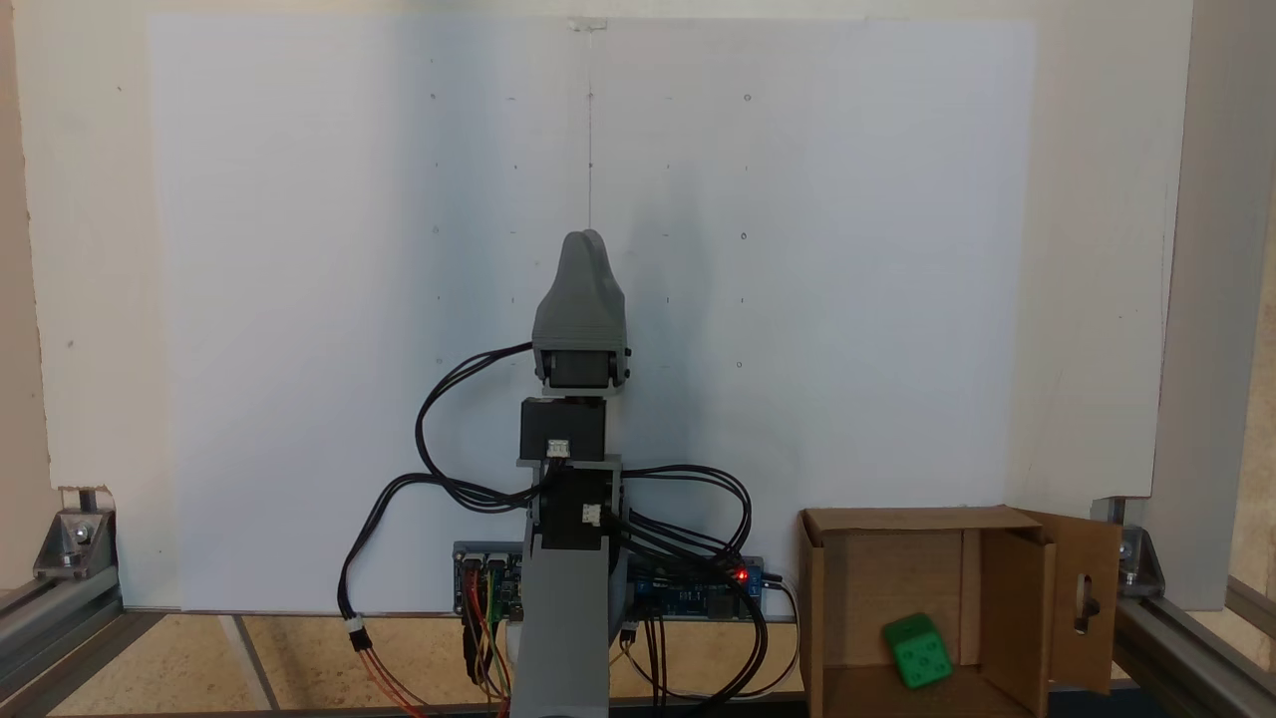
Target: Grasp a green dice and put it in the bin.
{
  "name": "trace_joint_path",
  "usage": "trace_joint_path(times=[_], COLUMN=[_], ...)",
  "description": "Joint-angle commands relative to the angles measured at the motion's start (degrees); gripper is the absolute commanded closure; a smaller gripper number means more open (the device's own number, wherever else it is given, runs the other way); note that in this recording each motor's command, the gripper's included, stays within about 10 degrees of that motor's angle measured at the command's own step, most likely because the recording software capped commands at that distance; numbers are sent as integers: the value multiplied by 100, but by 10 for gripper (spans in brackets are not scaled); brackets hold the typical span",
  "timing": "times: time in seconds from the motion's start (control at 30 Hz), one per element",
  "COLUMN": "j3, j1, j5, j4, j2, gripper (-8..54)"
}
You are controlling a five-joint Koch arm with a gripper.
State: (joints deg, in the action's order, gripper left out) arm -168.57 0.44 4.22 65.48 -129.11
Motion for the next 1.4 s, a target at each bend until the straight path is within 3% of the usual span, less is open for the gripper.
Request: trace_joint_path(times=[0.0, 1.37], j3=[53, -554], j1=[-9, -26], j5=[-114, -123], j4=[431, 1266], j2=[-642, -642], gripper=[11, 11])
